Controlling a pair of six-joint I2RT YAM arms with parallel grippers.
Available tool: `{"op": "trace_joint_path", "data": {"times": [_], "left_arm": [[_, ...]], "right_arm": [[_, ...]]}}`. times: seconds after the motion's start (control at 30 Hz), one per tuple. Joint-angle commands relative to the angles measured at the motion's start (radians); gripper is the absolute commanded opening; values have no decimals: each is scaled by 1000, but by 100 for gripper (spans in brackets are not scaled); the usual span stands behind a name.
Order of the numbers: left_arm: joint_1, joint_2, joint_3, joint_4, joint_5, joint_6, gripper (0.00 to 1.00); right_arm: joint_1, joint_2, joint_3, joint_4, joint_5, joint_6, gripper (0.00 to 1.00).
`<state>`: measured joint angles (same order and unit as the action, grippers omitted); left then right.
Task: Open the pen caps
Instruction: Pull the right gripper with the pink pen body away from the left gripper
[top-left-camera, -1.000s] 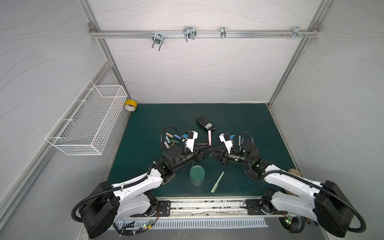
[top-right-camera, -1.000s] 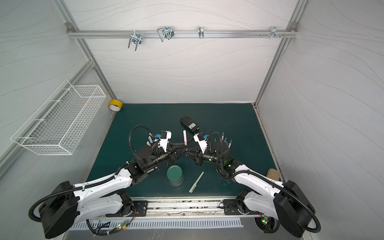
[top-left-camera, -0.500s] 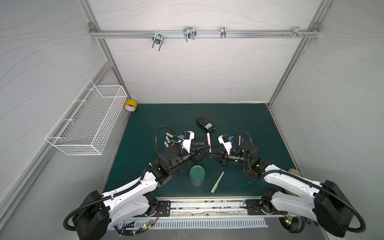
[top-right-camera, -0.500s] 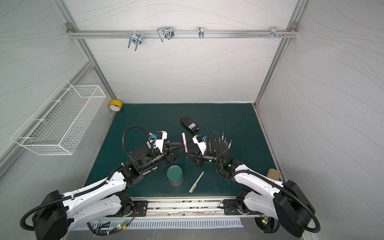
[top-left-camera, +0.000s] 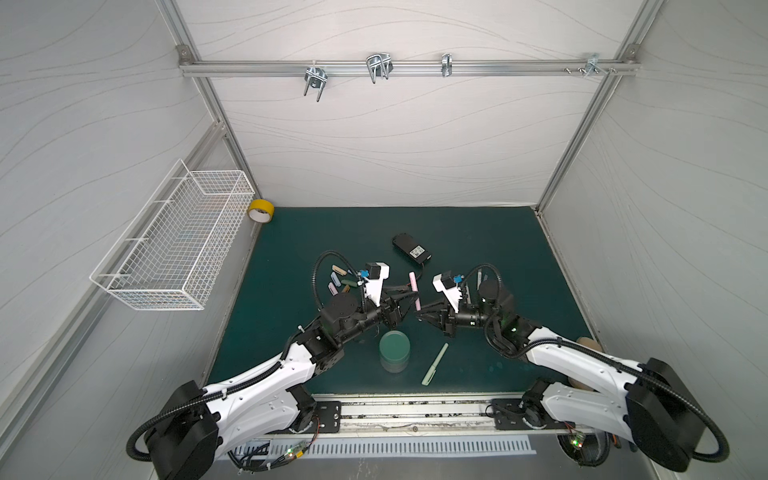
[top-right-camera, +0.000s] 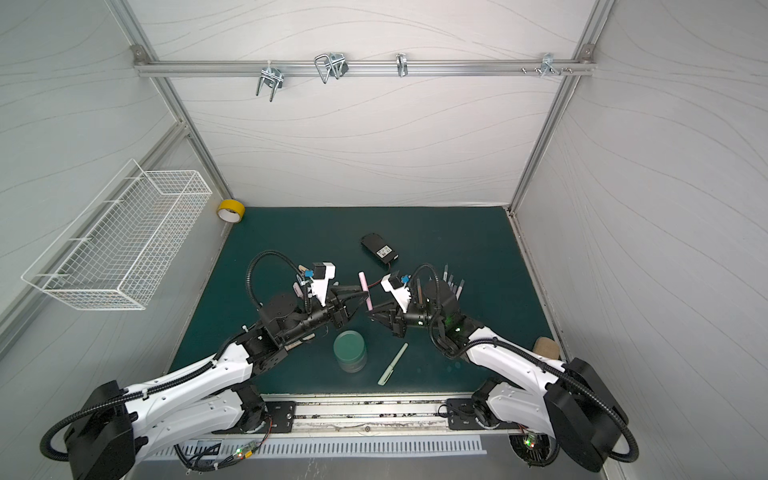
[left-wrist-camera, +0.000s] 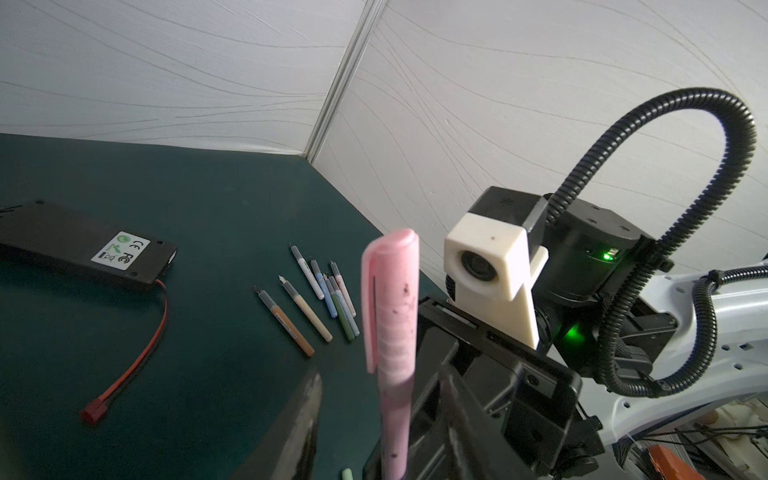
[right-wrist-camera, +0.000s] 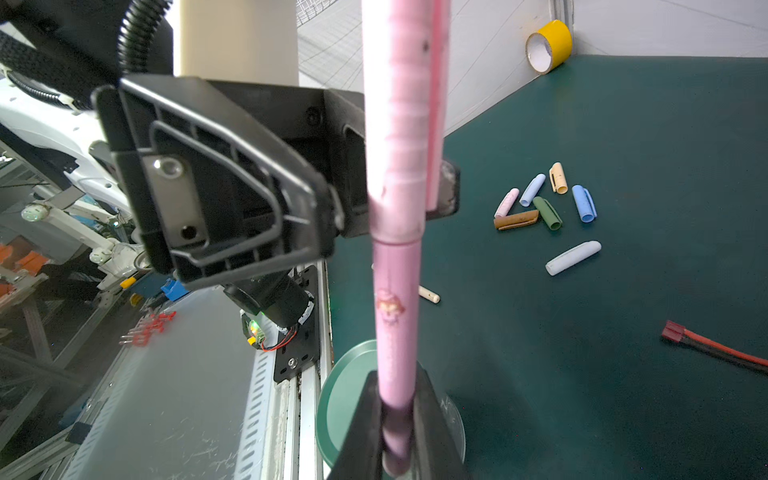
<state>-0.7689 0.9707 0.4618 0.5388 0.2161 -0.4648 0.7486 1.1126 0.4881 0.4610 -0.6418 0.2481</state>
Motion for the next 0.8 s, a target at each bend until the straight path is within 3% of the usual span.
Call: {"op": "trace_joint_path", "data": {"times": [0.0, 0.23, 0.43, 0.77], "left_arm": [[-4, -24, 24, 9, -26, 2, 47], [-5, -98, 15, -18, -51, -7, 50], [-6, -138, 17, -61, -78, -22, 52], [-4, -130, 36, -106, -119, -38, 54]], "right_arm": [[7, 18, 25, -4, -61, -35, 0], [12, 75, 83, -38, -37, -43, 0], [15, 131, 161, -80, -93, -33, 0], [15, 43, 135, -152, -64, -95, 0]]}}
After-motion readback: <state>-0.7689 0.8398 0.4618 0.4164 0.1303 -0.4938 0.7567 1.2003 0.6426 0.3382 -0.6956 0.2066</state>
